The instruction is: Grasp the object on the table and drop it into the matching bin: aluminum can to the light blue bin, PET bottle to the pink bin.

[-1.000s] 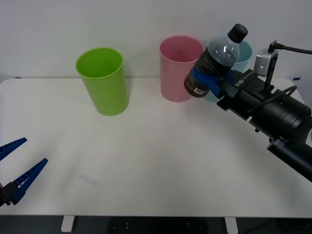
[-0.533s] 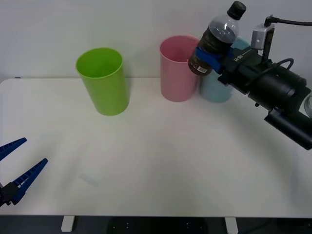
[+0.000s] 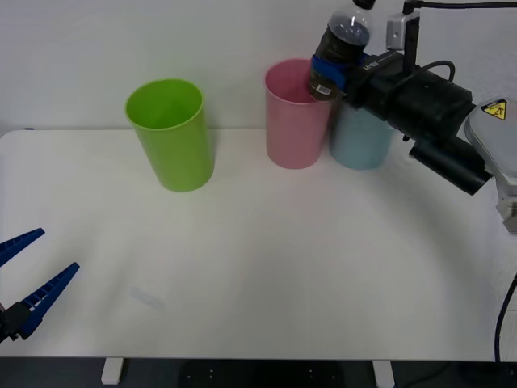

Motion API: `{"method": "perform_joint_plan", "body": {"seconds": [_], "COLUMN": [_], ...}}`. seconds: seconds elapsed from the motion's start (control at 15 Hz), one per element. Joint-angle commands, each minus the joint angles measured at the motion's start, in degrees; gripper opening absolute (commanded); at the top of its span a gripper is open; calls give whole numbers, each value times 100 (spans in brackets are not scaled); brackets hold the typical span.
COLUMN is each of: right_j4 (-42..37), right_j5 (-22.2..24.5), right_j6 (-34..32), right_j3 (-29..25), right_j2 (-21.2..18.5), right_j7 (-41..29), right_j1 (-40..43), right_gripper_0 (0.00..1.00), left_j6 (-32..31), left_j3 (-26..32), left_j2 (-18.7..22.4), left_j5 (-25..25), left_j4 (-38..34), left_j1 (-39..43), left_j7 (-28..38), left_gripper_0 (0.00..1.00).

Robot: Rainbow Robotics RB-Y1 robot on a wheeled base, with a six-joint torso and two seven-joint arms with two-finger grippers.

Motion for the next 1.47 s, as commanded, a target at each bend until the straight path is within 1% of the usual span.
{"method": "perform_joint_plan", "body": {"seconds": [0.07, 0.27, 0.47, 0.67, 0.8, 1.2, 1.27, 1.33, 1.47], "right_j4": [812, 1805, 2693, 3325, 3580, 3580, 3580, 3580, 3580], "right_j5": [233, 373, 391, 391, 382, 373, 373, 373, 373], "right_j6": [-25, -25, 1, 239, 274, 274, 274, 274, 274], "right_j3": [7, 7, -2, -2, -2, -2, -11, -2, -2], "right_j2": [310, 652, 916, 1127, 1171, 1180, 1180, 1180, 1180], "right_j7": [85, 234, 436, 999, 1201, 1219, 1219, 1227, 1245], "right_j1": [-573, -1267, -1856, -2243, -2384, -2375, -2375, -2375, -2384], "right_gripper_0": [0, 0, 0, 0, 0, 2, 5, 16, 97], "left_j6": [0, 0, 0, 0, 0, 0, 0, 0, 0], "left_j3": [0, 0, 0, 0, 0, 0, 0, 0, 0], "left_j2": [0, 0, 0, 0, 0, 0, 0, 0, 0], "left_j5": [0, 0, 0, 0, 0, 0, 0, 0, 0], "left_j4": [0, 0, 0, 0, 0, 0, 0, 0, 0], "left_j1": [0, 0, 0, 0, 0, 0, 0, 0, 0], "left_j7": [0, 0, 0, 0, 0, 0, 0, 0, 0], "left_gripper_0": [100, 100, 100, 100, 100, 100, 100, 100, 100]}}
